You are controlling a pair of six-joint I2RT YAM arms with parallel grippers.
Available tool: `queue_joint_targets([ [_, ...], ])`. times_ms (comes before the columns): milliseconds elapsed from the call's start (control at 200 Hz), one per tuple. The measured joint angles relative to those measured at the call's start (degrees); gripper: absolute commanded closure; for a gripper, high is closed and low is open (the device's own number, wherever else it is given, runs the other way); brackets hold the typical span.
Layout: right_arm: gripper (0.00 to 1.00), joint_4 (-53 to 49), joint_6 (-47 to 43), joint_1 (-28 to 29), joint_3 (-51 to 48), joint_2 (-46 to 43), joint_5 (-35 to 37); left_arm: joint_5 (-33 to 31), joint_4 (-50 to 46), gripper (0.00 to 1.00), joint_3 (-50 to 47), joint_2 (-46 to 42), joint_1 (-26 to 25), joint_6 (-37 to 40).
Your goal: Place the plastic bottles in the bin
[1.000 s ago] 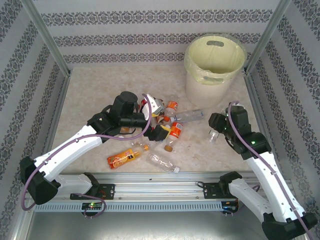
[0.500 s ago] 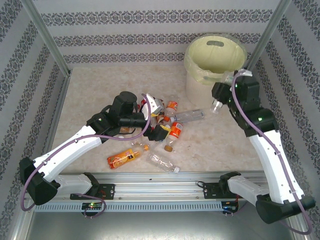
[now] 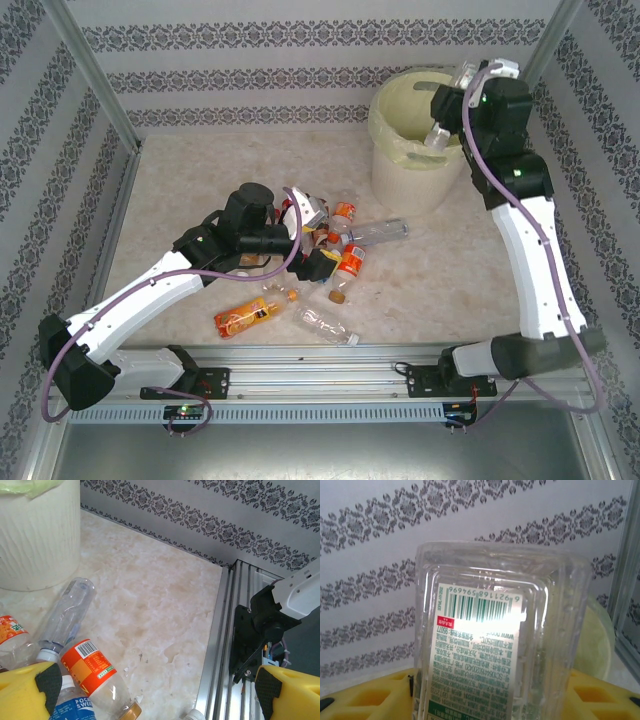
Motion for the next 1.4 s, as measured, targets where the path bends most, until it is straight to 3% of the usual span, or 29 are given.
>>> queue_joint_targets([
  [500,0.43,-1.5,-4.1,-2.2,16.4,19.8,-0.9,-0.3,0.0,0.0,0.0,0.0,0.0,0.0],
  [939,0.44,-5.9,-4.1,-5.9,17.4,26.8,-5.0,-0.4,0.0,0.0,0.0,0.3,0.0,0.0],
  [1399,0.4,-9.0,-4.6,-5.9,17.5,30.5,-7.8,-1.2,0.0,0.0,0.0,0.4,0.0,0.0],
])
